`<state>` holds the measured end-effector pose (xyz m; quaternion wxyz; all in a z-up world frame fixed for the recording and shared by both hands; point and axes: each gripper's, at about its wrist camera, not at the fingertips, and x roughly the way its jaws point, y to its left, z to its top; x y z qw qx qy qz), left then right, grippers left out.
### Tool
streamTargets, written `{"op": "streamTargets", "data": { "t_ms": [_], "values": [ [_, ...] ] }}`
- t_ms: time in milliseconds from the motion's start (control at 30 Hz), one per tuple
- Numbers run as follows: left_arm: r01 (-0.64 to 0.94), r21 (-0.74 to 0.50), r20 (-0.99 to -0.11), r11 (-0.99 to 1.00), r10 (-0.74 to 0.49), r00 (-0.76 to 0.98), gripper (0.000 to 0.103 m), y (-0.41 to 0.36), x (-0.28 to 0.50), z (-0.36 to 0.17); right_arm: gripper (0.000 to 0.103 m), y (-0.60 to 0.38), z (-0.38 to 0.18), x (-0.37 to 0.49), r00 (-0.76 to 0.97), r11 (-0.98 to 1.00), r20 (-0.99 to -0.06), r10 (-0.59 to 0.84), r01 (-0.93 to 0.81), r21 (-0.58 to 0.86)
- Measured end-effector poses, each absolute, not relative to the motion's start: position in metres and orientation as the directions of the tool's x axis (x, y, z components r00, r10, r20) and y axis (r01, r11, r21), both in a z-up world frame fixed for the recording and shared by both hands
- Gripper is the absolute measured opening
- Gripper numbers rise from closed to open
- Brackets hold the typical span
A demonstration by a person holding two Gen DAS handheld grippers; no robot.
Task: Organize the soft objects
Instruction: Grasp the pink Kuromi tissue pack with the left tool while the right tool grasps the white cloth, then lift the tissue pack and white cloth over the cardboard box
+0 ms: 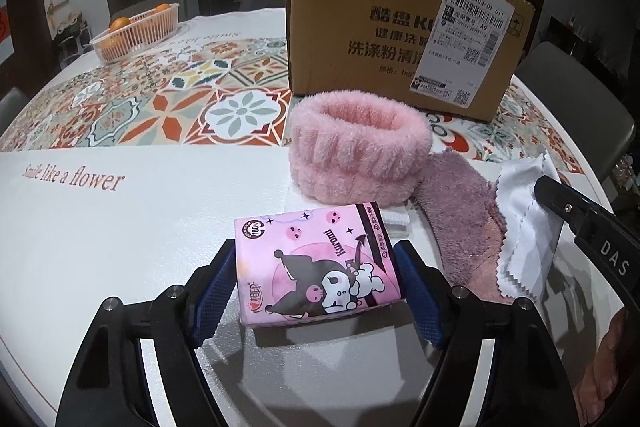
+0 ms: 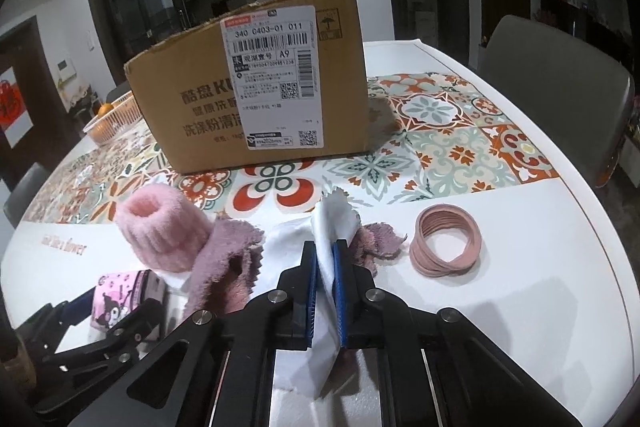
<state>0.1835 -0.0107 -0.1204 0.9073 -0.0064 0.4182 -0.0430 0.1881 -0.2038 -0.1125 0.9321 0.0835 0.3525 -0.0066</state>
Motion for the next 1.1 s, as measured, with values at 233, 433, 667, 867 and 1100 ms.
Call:
{"op": "streamTargets", "data": {
  "t_ms": [233,433,667,867,1100],
  "values": [
    [0.083,-0.043,-0.715,0.996,-0.088,0.694,0.077,-0.01,0.172,-0.102,0.01,-0.2,-0.099,0.175,0.768,0.987,-0.638,0.057,0.053,0.153],
    [0.089,-0.039,-0.686,0.995,-0.091,0.722,0.077,-0.009,0.162,-0.088,0.01,-0.199,-0.087,0.164,0.786,0.986,-0.615,0.06,0.048,0.157],
    [0.093,-0.033,-0.648,0.995,-0.092,0.756,0.077,-0.008,0.151,-0.071,0.01,-0.197,-0.073,0.153,0.807,0.986,-0.587,0.066,0.038,0.163],
    [0.098,-0.021,-0.609,0.995,-0.091,0.788,0.077,-0.006,0.142,-0.055,0.01,-0.195,-0.059,0.144,0.826,0.986,-0.56,0.072,0.026,0.165],
    [0.113,-0.015,-0.563,0.993,-0.102,0.82,0.077,-0.005,0.133,-0.034,0.01,-0.193,-0.041,0.132,0.853,0.986,-0.517,0.073,0.015,0.164]
  ]
}}
